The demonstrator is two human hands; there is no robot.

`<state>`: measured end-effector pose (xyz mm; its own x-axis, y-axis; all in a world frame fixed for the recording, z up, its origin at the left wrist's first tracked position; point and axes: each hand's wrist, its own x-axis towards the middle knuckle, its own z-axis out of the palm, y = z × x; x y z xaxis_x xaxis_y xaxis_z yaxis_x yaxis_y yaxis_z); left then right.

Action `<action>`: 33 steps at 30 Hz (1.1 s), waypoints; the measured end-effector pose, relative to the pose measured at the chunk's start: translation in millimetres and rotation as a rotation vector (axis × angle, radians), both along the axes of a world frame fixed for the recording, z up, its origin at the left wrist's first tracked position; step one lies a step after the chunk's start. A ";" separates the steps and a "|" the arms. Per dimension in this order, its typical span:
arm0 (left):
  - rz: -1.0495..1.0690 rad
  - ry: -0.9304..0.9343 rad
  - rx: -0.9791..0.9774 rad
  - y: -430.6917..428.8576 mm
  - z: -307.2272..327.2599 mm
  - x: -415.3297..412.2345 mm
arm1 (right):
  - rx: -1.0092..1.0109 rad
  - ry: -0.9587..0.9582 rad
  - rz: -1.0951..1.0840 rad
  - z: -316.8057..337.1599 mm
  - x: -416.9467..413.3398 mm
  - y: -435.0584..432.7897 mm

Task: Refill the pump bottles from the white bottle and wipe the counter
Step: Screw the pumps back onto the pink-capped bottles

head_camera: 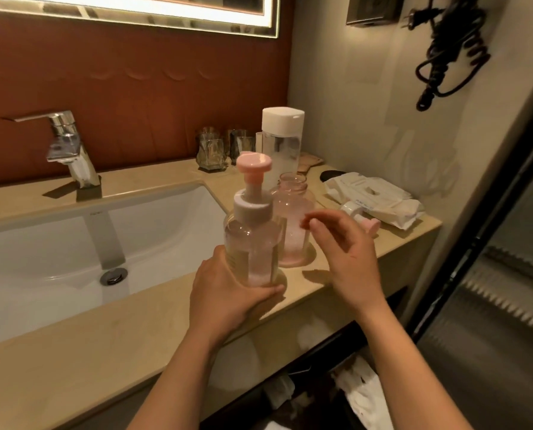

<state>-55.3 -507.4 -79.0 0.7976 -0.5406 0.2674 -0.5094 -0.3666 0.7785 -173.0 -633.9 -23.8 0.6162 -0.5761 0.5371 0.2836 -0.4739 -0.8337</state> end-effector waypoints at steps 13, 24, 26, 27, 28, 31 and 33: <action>0.071 -0.059 0.120 -3.7 2.7 -1.0 | -0.055 0.353 0.080 0.8 45.3 -32.8; -0.064 0.010 -0.074 3.5 7.0 -8.5 | -0.081 0.301 -0.150 -14.0 42.5 -41.9; -0.077 -0.016 -0.076 2.9 6.2 -9.7 | -0.085 0.311 -0.196 -13.9 35.6 -40.8; -0.079 -0.036 -0.066 2.2 4.9 -9.5 | -0.086 0.316 -0.216 -13.9 31.6 -39.9; -0.078 -0.058 -0.055 1.7 4.1 -9.4 | -0.088 0.323 -0.235 -14.0 27.9 -38.7; -0.121 -0.104 -0.039 1.7 3.2 -9.6 | -0.099 0.336 -0.295 -14.4 17.1 -31.9; -0.183 -0.096 -0.012 2.4 4.4 -11.0 | -0.109 0.344 -0.325 -15.5 10.6 -25.6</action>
